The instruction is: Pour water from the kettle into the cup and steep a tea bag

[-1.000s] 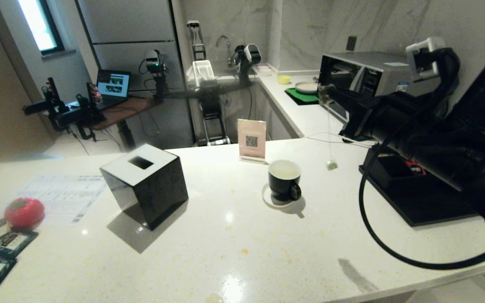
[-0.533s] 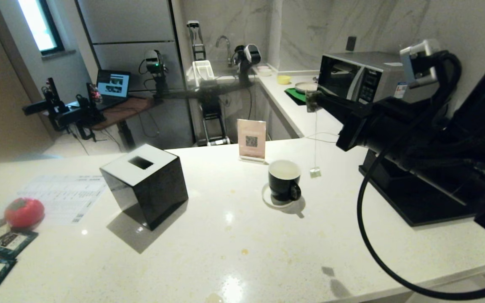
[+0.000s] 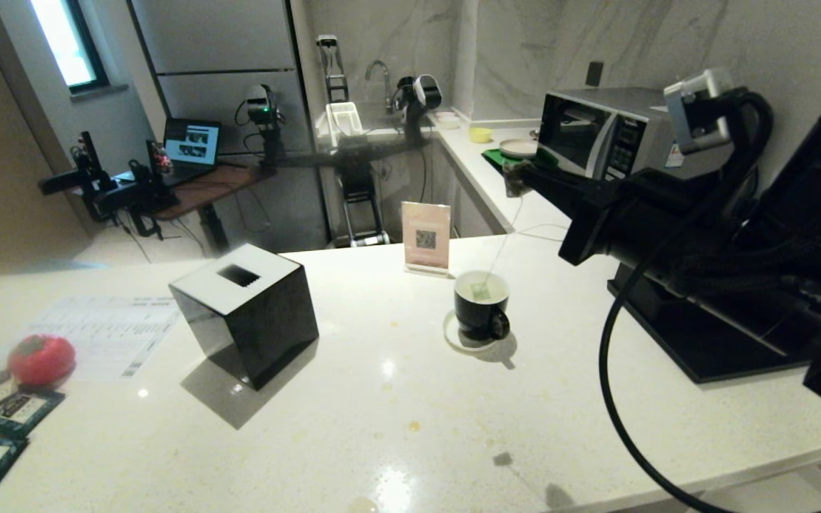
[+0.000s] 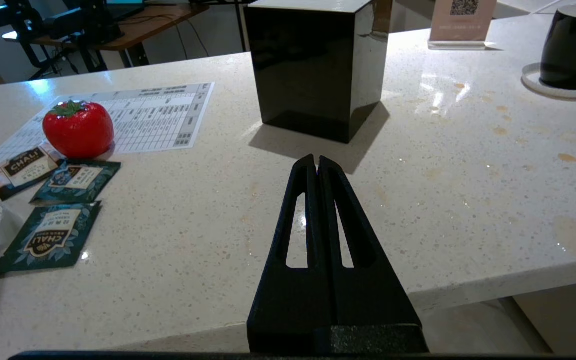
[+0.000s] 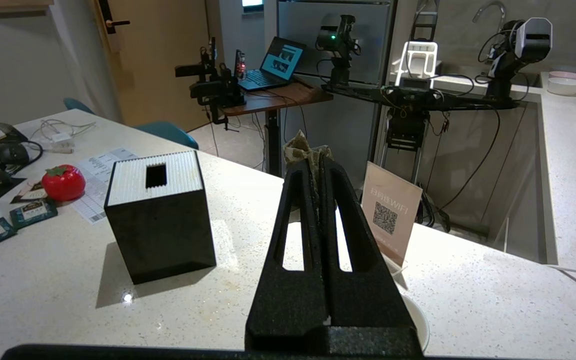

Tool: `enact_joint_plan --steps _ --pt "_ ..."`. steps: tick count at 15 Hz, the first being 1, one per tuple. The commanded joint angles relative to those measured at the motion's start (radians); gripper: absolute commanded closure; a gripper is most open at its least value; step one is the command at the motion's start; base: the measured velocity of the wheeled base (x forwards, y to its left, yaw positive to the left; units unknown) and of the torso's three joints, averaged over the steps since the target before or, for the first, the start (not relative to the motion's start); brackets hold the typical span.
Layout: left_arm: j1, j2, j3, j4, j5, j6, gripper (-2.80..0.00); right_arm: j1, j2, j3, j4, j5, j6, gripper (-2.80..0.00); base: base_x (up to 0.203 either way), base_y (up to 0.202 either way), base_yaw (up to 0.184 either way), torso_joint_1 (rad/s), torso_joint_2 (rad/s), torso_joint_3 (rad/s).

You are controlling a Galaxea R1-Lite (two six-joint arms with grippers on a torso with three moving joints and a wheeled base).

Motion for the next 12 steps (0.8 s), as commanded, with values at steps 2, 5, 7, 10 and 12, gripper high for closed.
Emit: enact_joint_plan --steps 2,5,7,10,12 --pt "0.000 0.009 -0.029 0.002 0.000 0.000 0.00 0.008 0.000 0.001 -0.006 -0.001 -0.003 0.00 0.000 0.000 0.000 0.000 0.00 0.000" --pt "0.000 0.054 -0.062 -0.002 -0.008 0.000 0.00 0.010 0.000 -0.002 -0.006 -0.001 -0.005 0.00 0.000 0.000 0.000 0.000 0.00 0.000" --pt "0.000 0.097 -0.093 -0.004 -0.050 0.000 0.00 0.016 0.000 -0.002 -0.006 -0.001 -0.005 0.00 0.000 0.000 0.000 0.000 0.00 0.000" --pt "-0.008 0.196 -0.141 -0.013 -0.078 0.001 0.00 0.018 0.003 -0.001 -0.006 -0.001 -0.005 0.00 0.000 0.000 0.000 0.000 0.00 0.000" --pt "-0.019 0.303 -0.172 -0.054 -0.081 0.000 0.00 0.018 0.006 -0.005 -0.005 -0.001 -0.003 0.00 0.000 0.000 0.000 0.000 0.00 0.000"
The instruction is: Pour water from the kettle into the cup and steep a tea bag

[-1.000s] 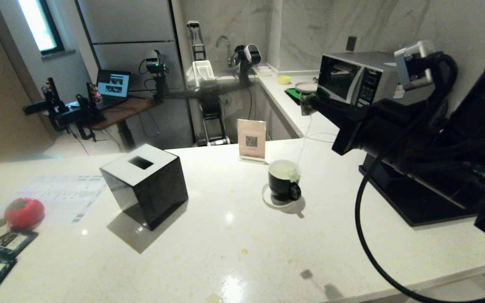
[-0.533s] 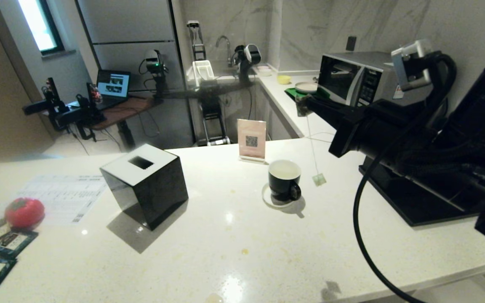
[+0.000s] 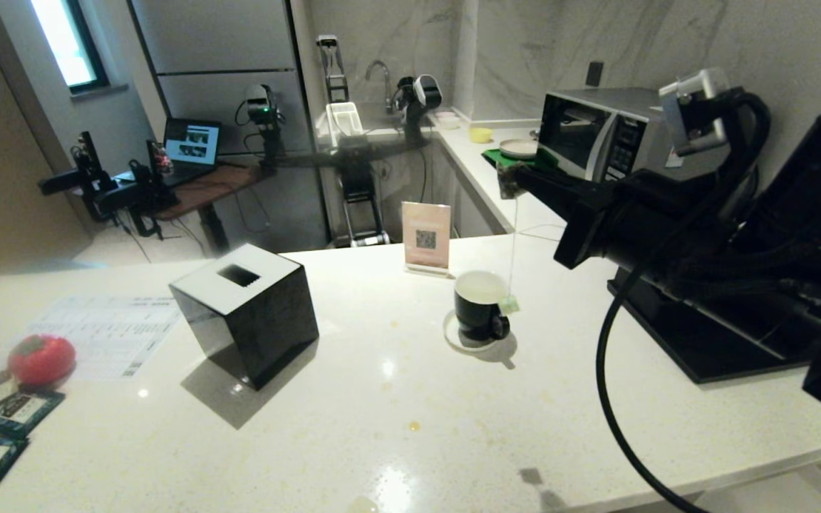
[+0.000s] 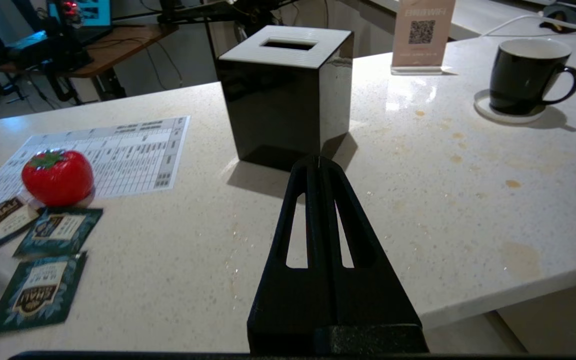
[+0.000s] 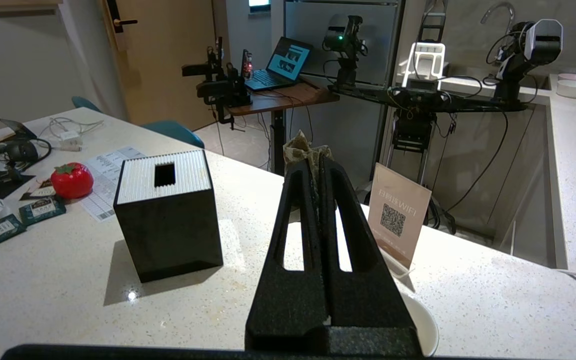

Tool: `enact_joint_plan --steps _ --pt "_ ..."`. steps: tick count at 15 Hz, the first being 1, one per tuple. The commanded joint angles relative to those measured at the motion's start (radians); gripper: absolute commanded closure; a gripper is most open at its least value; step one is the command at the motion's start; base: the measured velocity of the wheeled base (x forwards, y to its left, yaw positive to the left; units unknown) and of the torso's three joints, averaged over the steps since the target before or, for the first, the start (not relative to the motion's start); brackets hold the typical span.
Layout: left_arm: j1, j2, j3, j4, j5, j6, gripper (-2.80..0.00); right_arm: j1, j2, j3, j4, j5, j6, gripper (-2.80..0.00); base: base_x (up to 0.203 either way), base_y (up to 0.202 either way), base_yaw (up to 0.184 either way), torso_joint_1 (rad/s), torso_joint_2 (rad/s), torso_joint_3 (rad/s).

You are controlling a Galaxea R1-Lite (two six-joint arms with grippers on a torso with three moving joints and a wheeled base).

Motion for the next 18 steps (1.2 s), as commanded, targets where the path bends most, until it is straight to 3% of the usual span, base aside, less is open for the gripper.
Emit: enact_joint_plan --steps 1,7,11,15,18 --pt "-0.008 0.181 -0.042 -0.046 -0.002 0.000 0.00 0.001 0.007 -0.007 -0.006 0.001 0.001 0.00 0.000 0.000 0.000 0.000 0.00 0.000" --pt "-0.065 0.654 -0.216 -0.314 -0.003 -0.004 0.00 0.001 0.015 -0.024 -0.004 0.002 0.004 0.00 0.000 0.000 0.000 0.000 0.00 0.000" --pt "-0.264 0.893 -0.360 -0.441 -0.002 -0.021 0.00 0.001 0.024 -0.087 0.037 0.003 0.006 0.00 0.000 0.000 0.000 0.000 0.00 0.000" --pt "-0.425 1.083 -0.417 -0.600 -0.003 -0.110 0.00 0.001 0.022 -0.117 0.062 0.006 0.010 0.00 0.000 0.000 0.000 0.000 0.00 0.000" --pt "-0.511 1.171 -0.463 -0.644 -0.004 -0.149 0.00 0.001 0.017 -0.138 0.065 0.006 0.010 0.00 0.000 0.000 0.000 0.000 0.00 0.000"
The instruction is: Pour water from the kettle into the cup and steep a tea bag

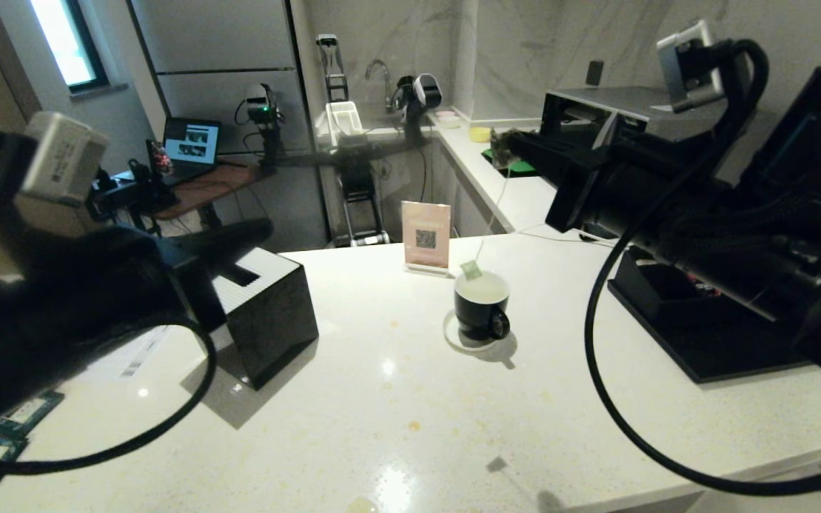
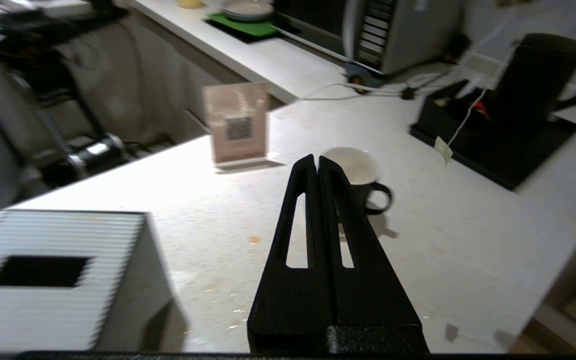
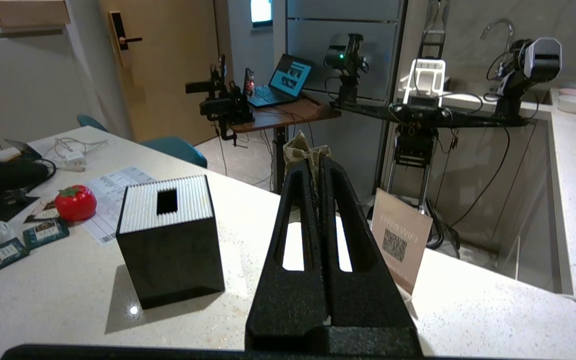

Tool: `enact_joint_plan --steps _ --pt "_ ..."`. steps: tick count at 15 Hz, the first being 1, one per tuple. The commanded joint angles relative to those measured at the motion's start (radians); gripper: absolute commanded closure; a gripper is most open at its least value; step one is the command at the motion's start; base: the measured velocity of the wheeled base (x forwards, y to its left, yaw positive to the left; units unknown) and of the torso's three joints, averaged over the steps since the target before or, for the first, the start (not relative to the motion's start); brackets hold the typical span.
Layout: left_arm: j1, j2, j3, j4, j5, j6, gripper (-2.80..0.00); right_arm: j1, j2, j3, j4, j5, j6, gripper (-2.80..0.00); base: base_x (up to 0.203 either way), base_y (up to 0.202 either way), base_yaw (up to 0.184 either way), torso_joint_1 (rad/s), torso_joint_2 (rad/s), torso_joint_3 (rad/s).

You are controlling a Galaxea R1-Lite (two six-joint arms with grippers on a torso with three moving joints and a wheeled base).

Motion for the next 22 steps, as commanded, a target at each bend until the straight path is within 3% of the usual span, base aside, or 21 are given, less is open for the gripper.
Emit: enact_joint_plan --steps 1,4,9,13,14,22 --pt "-0.061 0.114 -0.040 -0.016 -0.001 -0.033 0.00 0.001 -0.005 -0.024 0.007 -0.001 0.000 0.00 0.000 0.000 0.000 0.000 0.00 0.000" --pt "-0.096 0.213 -0.076 -0.105 0.000 -0.097 0.00 0.002 -0.006 -0.043 0.019 -0.001 0.000 0.00 0.000 0.000 0.000 0.000 0.00 0.000" --pt "-0.188 0.353 -0.085 -0.263 0.001 -0.122 0.00 0.002 -0.006 -0.056 0.021 -0.001 0.002 0.00 0.000 0.000 0.000 0.000 0.00 0.000" --pt "-0.203 0.384 -0.085 -0.286 0.001 -0.133 0.00 0.001 -0.011 -0.053 0.021 -0.001 0.002 0.00 0.000 0.000 0.000 0.000 0.00 0.000" --pt "-0.207 0.386 -0.080 -0.286 0.001 -0.133 -2.80 0.002 -0.012 -0.051 0.021 -0.001 0.002 0.00 0.000 0.000 0.000 0.000 0.00 0.000" --pt "-0.258 0.435 -0.066 -0.366 0.001 -0.129 -2.80 0.002 -0.006 -0.053 0.021 0.000 0.003 0.00 0.000 0.000 0.000 0.000 0.00 0.000"
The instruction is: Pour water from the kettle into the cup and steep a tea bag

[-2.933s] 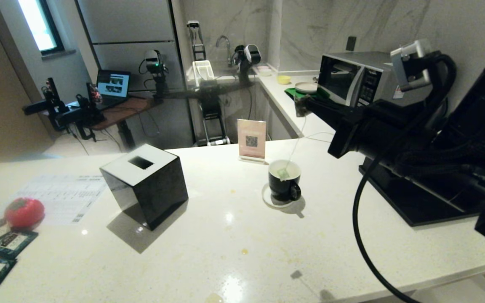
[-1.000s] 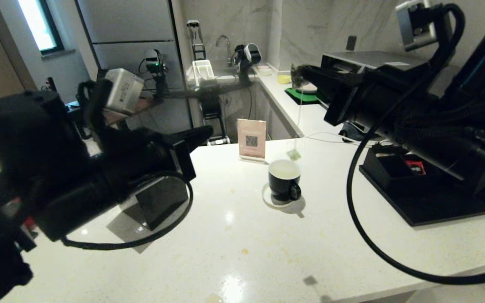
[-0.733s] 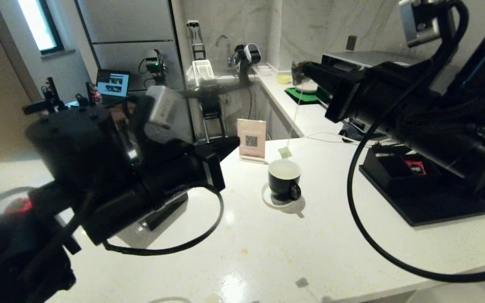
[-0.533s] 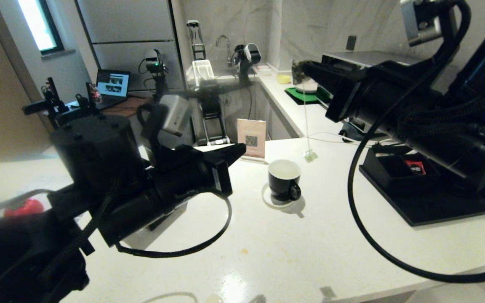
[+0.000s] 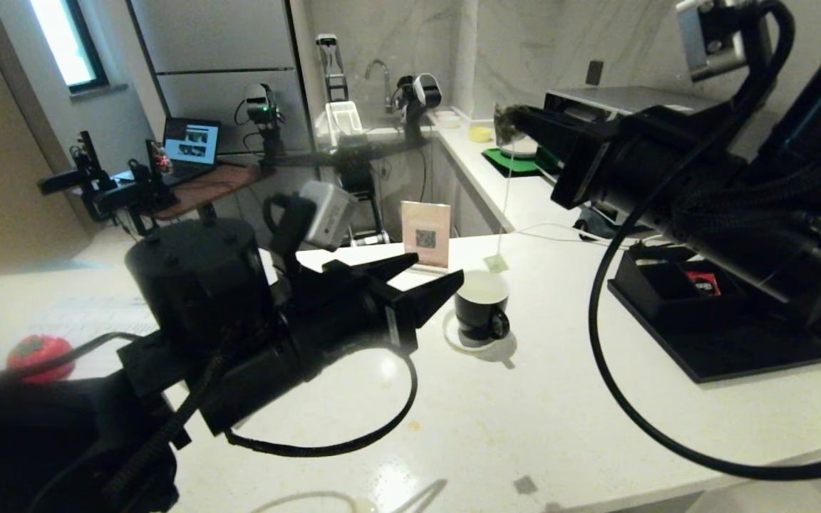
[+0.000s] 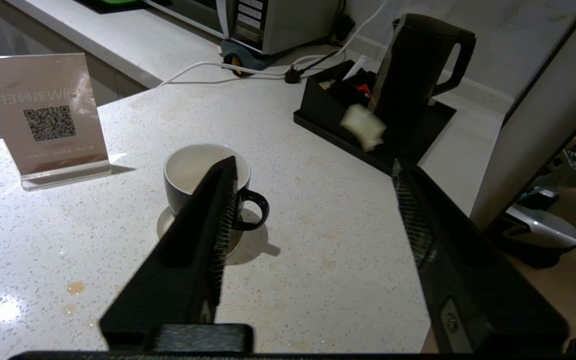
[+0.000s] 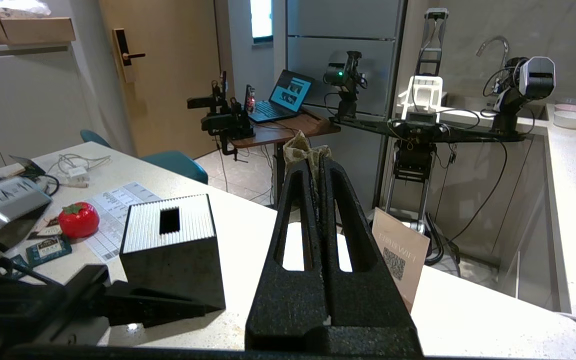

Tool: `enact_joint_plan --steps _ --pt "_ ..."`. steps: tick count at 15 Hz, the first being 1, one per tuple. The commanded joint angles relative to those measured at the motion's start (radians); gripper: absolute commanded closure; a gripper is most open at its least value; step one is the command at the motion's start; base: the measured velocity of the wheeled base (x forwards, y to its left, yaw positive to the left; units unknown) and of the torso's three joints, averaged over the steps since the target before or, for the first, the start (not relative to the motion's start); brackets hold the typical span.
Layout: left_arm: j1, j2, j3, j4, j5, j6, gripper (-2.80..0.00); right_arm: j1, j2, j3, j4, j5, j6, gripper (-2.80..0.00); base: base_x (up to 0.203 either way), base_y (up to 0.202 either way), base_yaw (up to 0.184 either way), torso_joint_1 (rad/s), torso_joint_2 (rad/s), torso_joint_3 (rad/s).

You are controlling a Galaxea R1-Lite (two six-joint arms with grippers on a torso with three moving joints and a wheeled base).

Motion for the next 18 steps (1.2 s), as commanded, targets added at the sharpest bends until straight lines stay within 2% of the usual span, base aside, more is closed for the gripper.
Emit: enact_joint_plan --steps 1,6,9,11,14,18 --pt "-0.002 0.013 0.000 -0.008 0.000 0.000 -2.80 0.001 0.002 0.000 -0.007 0.002 0.000 0.00 0.000 0.000 0.000 0.000 0.00 0.000" --pt "-0.022 0.030 -0.007 -0.011 0.000 0.005 -2.80 0.001 0.000 0.003 -0.008 0.001 0.000 0.00 0.000 0.000 0.000 0.000 0.00 0.000" --pt "-0.026 0.056 -0.005 -0.048 0.000 0.014 -2.80 0.001 0.003 -0.004 -0.008 0.002 0.000 0.00 0.000 0.000 0.000 0.000 0.00 0.000" --pt "-0.028 0.103 0.011 -0.114 0.003 0.037 -2.80 0.004 0.002 -0.003 -0.008 0.001 0.000 0.00 0.000 0.000 0.000 0.000 0.00 0.000" --pt "-0.052 0.189 0.053 -0.307 0.009 0.057 -2.80 0.005 -0.001 0.001 -0.011 0.001 0.000 0.00 0.000 0.000 0.000 0.000 0.00 0.000" --pt "-0.105 0.200 0.260 -0.437 0.014 0.045 -2.80 0.005 -0.009 0.012 -0.014 0.001 0.008 0.00 0.000 0.000 0.000 0.000 0.00 0.000"
